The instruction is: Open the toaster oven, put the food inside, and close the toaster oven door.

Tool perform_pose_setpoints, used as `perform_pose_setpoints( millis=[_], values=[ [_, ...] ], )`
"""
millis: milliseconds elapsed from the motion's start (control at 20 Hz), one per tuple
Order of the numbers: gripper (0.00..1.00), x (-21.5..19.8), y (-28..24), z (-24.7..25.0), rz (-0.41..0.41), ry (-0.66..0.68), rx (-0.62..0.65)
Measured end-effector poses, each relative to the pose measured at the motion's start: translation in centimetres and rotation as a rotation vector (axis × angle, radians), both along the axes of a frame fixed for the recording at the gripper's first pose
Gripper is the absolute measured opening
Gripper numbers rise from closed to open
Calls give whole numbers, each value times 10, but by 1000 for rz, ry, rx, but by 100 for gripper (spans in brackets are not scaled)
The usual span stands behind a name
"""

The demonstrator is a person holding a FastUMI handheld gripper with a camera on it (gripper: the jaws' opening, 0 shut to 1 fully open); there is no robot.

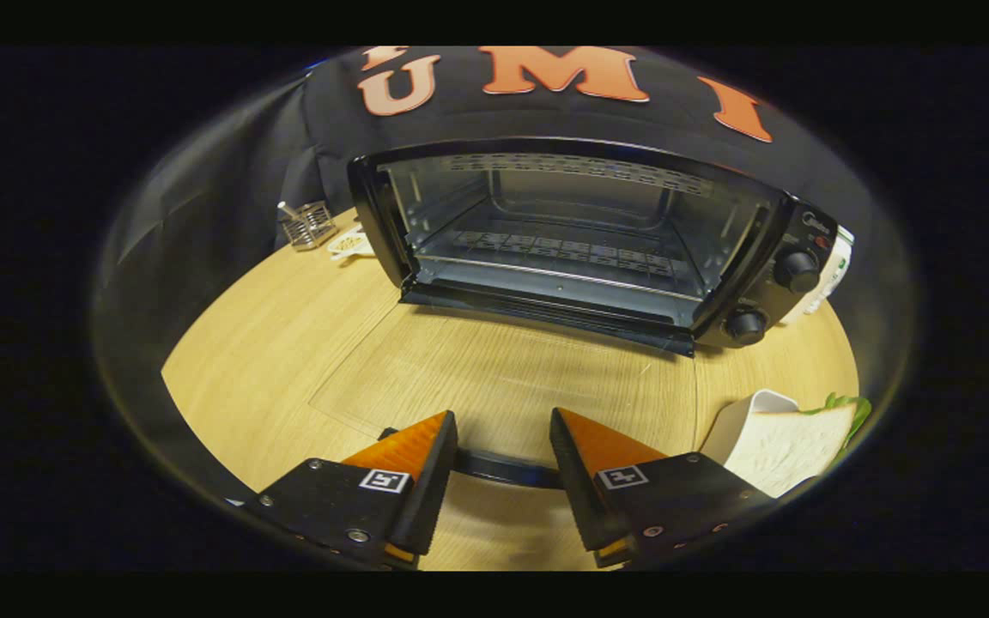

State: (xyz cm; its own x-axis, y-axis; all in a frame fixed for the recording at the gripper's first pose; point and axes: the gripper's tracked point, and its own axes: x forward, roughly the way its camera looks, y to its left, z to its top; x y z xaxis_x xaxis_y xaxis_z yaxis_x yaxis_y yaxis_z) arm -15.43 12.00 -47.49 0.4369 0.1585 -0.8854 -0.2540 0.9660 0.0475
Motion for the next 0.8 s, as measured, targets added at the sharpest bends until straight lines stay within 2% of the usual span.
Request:
perform_pose_setpoints(
  millis=[150, 250, 450, 500, 650, 800],
  values=[
    [65, -4, -3, 6, -35, 32, 40],
    [68, -11, -19, 15, -103, 59, 67],
    [93, -19, -60, 50, -213, 47, 124],
    [96, -18, -73, 61, -234, 21, 127],
    [99, -10, -123, 92, -304, -70, 73],
    [99, -10, -178, 96, -349, -103, -27]
  ],
)
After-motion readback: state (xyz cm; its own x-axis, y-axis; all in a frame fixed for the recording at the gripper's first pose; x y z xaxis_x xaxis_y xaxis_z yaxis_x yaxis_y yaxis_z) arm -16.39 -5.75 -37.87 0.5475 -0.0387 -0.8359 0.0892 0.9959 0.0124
